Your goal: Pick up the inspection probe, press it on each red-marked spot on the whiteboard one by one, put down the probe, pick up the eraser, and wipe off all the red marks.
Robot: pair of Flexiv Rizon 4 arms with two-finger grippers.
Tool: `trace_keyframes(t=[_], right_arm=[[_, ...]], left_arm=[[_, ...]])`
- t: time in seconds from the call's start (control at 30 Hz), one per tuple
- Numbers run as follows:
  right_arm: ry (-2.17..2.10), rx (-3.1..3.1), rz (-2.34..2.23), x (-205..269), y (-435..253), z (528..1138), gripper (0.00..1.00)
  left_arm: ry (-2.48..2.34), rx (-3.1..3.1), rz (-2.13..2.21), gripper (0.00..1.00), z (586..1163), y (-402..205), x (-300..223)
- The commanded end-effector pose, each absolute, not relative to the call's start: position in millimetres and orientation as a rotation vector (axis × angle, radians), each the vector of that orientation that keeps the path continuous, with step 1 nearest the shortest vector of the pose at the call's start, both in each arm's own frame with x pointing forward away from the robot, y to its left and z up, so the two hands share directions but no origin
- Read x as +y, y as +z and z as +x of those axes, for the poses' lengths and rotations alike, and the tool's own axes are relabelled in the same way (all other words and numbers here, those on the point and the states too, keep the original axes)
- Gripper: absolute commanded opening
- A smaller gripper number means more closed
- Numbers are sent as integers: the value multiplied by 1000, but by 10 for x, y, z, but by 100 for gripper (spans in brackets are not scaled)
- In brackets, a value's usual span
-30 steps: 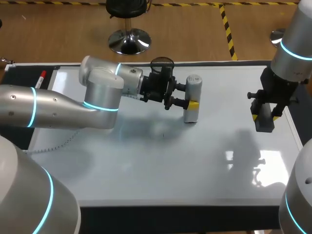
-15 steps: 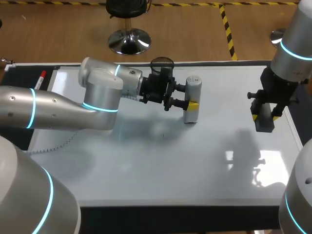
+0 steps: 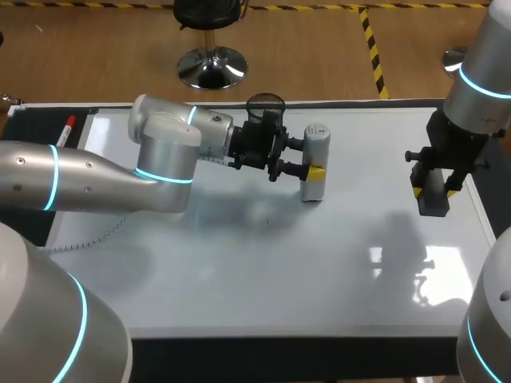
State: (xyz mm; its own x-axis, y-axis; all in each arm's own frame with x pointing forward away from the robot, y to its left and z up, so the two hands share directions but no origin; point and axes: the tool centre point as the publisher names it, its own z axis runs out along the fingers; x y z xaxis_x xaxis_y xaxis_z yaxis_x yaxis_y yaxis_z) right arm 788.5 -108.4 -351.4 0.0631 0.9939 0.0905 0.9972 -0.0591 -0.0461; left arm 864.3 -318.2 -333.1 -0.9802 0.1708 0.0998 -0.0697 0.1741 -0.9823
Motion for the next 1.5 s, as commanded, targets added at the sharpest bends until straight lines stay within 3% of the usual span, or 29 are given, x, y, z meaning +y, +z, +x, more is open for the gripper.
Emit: trace_keyframes(t=[0.03, 1.5], right_arm=[[-56, -2088, -2216, -1095, -3505, 7877, 0], [-56, -2088, -2216, -1095, -3505, 7877, 0]], left_arm=[[1909, -2253, -96, 0, 8596, -3427, -3162], [1914, -2252, -104, 0, 8562, -3337, -3190]])
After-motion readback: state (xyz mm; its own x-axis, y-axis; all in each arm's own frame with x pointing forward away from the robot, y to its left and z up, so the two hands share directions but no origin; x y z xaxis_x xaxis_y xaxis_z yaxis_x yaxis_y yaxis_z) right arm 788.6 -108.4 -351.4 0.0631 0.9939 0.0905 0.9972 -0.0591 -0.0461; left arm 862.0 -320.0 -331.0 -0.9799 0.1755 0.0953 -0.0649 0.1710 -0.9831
